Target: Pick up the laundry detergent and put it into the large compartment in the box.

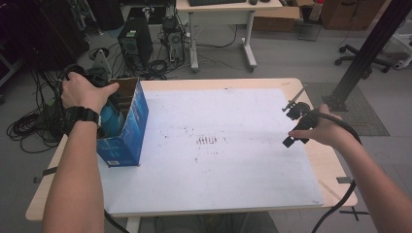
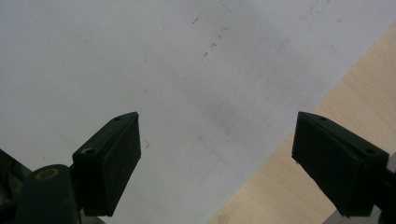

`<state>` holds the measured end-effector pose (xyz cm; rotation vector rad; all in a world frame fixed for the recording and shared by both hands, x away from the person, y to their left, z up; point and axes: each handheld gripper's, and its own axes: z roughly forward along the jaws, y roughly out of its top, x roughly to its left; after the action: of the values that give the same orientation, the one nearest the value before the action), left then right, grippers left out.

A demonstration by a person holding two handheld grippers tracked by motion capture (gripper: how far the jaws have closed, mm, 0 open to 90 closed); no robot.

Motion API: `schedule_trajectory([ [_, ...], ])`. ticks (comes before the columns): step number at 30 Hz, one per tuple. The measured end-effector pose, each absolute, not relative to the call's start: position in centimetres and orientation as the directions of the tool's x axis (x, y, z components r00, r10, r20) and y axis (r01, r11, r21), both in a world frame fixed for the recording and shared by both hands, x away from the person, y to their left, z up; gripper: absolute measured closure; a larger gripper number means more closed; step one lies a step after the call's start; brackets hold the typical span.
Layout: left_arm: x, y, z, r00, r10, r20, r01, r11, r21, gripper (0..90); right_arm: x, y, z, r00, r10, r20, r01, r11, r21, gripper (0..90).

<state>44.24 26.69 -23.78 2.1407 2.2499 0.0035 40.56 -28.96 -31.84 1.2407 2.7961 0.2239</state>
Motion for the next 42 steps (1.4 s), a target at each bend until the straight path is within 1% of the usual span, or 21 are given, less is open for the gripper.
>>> schedule_trajectory([
  [42, 44.8, 26.2, -27.7, -0.036, 0.999, -0.023, 0.999, 0.036, -0.002, 37.2, 40.5, -29.0, -32.0, -0.671, 0.742, -0.008, 0.732, 0.663, 0.158, 15.6],
])
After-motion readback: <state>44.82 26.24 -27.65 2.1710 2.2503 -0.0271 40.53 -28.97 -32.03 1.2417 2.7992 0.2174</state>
